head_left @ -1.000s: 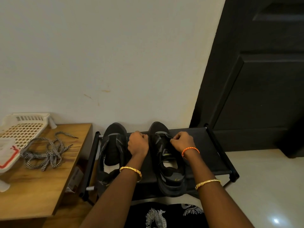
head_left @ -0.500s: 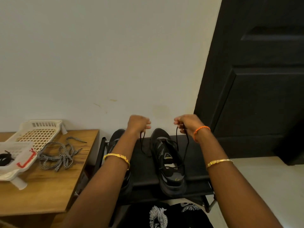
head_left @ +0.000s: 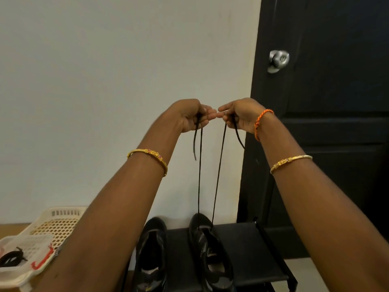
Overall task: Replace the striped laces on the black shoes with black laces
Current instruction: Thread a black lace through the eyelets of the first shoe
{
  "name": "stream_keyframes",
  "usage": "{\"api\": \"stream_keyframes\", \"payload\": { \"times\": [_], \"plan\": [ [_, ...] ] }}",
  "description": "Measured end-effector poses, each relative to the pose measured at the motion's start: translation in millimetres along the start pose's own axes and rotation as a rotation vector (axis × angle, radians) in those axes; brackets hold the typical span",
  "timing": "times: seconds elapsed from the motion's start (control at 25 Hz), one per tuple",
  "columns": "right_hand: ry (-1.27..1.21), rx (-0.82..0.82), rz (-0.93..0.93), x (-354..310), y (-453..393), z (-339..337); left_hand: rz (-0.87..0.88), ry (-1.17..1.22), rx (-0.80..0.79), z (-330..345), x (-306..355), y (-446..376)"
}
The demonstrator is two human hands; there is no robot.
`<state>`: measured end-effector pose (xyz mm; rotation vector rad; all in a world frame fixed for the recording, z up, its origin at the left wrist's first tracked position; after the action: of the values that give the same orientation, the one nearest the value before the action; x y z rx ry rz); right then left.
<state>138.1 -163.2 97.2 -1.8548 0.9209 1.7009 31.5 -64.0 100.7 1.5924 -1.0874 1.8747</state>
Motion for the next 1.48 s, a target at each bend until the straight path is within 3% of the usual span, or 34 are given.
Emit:
{"api": "stream_keyframes", "payload": {
  "times": [0.36,0.72,0.92,1.16,1.36,1.48],
  "plan": [
    [0.159,0.109,-0.208,-60,10,-13,0.099,-0.090,0.008,14,60,-3],
    [0.093,-0.044,-0.233,-85,18,-19,0.082,0.044,-0.047,10,76,0],
    [0.177,-0.020,-0.343,-84,12,-28,0.114,-0.057,0.035,13,77,-6],
    [0.325,0.145,-0.397,-90,5,-27,0.192,-0.433,0.132,18,82,-15],
    [0.226,0.125,-0.399,-99,5,-28,0.220,-0.389,0.001,24,77,-19],
    [0.107,0.126,-0.362,-91,9,-30,0.300,-0.325,0.055,23,69,-20]
  ]
}}
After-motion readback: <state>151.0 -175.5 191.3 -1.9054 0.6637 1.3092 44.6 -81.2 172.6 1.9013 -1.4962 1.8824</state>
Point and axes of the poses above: each hand's wrist, its own y-axis away from the middle knuckle, its own z-axis out of the palm, x = y × z, the point moved 1 cm from there along -y, towards the middle knuckle, and after that the axes turned 15 degrees about z, right-handed, at the moved point
